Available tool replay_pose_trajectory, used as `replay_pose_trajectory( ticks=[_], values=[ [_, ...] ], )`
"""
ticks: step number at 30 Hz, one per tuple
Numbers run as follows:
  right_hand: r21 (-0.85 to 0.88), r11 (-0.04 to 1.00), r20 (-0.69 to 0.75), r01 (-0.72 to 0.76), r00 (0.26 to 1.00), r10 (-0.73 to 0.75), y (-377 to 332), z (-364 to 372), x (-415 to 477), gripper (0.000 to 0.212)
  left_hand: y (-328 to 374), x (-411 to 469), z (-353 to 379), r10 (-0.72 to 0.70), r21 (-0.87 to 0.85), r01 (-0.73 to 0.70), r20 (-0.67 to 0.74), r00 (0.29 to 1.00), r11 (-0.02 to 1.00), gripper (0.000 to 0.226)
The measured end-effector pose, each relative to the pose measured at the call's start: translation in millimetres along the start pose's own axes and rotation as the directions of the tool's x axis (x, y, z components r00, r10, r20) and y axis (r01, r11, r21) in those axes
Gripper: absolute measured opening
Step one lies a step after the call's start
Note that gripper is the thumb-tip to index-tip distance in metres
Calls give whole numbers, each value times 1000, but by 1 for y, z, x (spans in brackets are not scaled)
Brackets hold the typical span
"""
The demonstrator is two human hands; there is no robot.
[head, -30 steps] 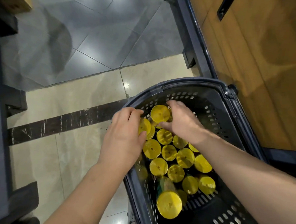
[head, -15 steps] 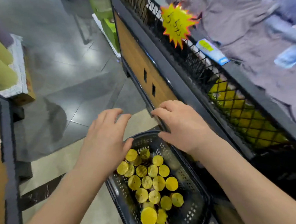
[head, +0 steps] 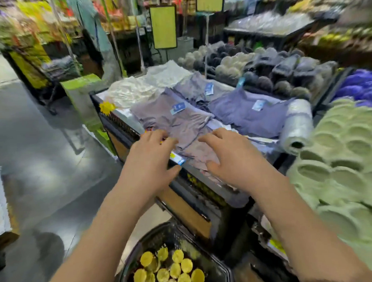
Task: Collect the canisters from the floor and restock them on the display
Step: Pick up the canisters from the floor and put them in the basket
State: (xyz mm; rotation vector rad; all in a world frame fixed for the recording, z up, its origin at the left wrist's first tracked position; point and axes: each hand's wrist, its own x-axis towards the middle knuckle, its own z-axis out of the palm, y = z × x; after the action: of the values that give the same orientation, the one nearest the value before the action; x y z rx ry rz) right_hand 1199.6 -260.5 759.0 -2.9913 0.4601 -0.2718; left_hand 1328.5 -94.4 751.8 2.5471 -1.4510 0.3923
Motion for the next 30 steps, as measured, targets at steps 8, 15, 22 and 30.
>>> replay_pose_trajectory(
  ticks=[8,15,22,30],
  values=[
    [-42,943,-201,-330,927,315,11,-78,-80,60,58,30,-49,323,-62,-333,-135,937,941,64],
    [-73,759,-251,-648,748,614,-14,-89,-187,59,115,6,-48,570,-216,-584,-129,812,783,61],
    [-108,484,-219,-868,496,840,-52,-103,-327,63,218,-50,-58,772,-307,-781,-180,609,544,59],
    [-28,144,-352,-989,145,925,-112,-127,-526,58,367,-171,-102,923,-331,-924,-259,283,190,60]
  ],
)
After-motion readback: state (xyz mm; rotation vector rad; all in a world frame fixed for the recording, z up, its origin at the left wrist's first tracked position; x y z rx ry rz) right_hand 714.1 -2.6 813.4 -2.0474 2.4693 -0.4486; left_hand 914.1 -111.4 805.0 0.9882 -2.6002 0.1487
